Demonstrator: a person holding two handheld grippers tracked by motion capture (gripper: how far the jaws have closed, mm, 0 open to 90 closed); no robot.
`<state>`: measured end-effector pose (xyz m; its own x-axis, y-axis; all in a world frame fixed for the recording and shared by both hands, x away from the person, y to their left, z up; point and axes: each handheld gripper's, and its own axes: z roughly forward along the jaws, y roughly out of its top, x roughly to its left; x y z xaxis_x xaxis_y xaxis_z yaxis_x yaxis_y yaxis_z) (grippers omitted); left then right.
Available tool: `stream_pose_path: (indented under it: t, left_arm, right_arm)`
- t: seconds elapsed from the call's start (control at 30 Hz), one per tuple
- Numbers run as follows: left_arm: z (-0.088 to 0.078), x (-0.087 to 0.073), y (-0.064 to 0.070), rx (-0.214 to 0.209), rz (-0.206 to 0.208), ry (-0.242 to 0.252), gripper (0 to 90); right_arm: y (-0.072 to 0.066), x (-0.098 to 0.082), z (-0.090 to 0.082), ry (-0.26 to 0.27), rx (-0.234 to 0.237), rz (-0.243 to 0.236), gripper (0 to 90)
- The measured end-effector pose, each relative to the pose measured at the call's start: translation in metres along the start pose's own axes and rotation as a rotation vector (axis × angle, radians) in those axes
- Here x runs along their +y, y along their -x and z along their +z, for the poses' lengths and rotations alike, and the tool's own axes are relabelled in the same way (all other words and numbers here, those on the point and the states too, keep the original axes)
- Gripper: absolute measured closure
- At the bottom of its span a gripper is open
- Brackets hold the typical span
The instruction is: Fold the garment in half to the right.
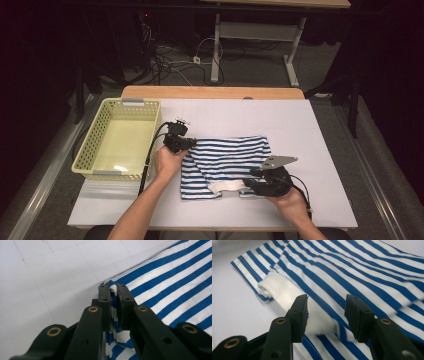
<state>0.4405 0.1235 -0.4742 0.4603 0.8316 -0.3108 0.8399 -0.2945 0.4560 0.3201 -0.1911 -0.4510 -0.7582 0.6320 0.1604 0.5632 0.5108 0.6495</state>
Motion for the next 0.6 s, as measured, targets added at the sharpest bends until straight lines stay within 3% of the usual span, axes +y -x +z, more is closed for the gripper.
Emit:
stream_pose_path:
  t: [0.6]
  left_arm:
    - [-0.009,0.005,0.003,-0.020,0.022,0.006,81.3]
  right_arm:
    - [-0.061,0.044,0.062,-0.089,0.120,-0.142,58.2]
